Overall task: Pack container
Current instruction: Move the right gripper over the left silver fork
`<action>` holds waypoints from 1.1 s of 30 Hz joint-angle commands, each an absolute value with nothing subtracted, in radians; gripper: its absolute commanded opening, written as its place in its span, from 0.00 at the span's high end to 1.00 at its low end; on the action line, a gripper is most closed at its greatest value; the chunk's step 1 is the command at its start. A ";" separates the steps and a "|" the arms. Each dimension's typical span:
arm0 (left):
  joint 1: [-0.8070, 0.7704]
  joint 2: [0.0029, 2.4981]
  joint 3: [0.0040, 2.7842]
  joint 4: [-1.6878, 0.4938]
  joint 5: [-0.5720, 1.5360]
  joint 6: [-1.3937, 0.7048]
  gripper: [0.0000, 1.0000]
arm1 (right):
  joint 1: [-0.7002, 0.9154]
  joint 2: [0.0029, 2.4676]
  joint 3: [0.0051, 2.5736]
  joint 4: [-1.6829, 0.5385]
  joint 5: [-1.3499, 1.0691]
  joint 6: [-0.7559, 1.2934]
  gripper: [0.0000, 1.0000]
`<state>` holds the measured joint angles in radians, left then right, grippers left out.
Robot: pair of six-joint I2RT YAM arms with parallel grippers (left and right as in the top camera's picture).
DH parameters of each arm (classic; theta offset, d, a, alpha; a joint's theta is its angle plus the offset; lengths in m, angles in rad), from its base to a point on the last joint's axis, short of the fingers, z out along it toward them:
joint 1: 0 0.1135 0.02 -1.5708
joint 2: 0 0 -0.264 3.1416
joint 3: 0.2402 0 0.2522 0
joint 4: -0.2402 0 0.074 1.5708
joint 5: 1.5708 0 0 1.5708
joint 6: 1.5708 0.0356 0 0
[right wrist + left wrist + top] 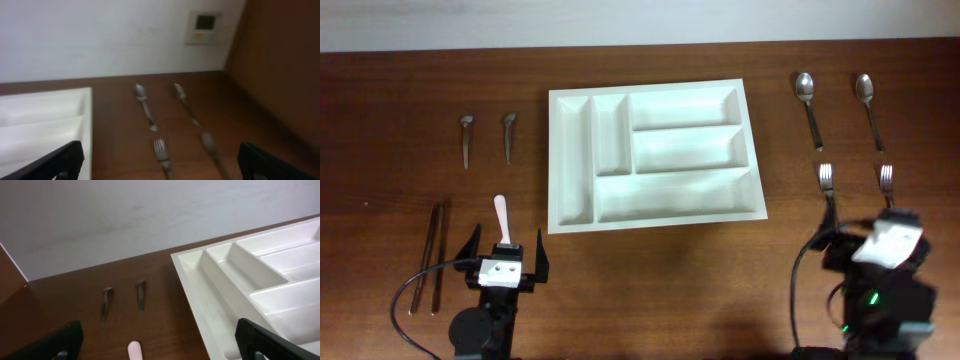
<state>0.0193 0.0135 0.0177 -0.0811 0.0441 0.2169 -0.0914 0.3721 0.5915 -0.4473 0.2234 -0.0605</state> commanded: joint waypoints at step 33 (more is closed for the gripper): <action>0.022 0.005 0.009 -0.079 0.037 0.215 0.01 | -0.562 1.969 1.739 -1.277 -0.094 -0.495 0.01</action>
